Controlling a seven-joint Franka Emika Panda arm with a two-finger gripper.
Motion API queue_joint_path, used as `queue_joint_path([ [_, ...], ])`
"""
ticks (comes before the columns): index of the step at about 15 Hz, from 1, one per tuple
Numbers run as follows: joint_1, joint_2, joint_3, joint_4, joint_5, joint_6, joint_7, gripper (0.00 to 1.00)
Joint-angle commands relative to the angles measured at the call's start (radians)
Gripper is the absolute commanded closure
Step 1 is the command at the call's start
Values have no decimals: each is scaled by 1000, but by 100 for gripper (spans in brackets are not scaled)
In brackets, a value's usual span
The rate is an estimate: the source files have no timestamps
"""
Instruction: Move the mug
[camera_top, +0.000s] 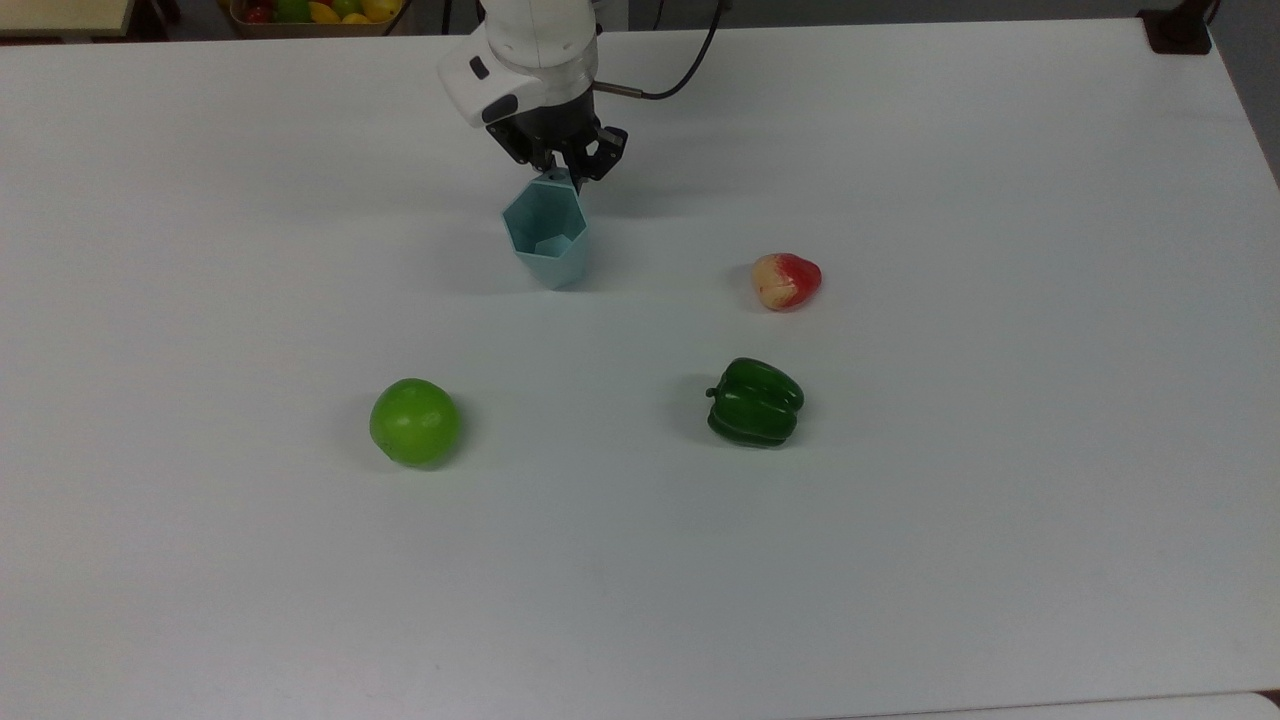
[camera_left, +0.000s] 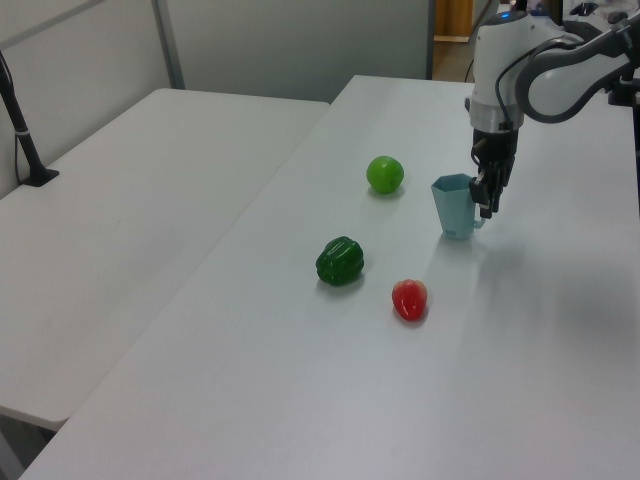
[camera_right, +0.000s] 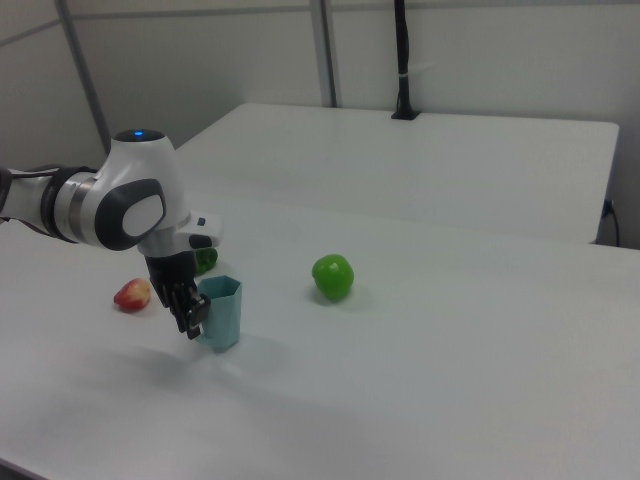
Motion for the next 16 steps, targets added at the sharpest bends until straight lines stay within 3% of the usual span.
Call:
queue_joint_path([
  [1,9,0,2,0,14,-1,-3,77],
  [3,9,6,6,1,14,-4,-3,75],
  [7,9,3,8,1,5,-21,-11,35],
  [10,9,-11,6,10,2,-65,-29,19],
  [13,-10,-44,0,145,0,-237,-80,1],
  [16,-37,-51,-32,292,0,-381,-167,0],
])
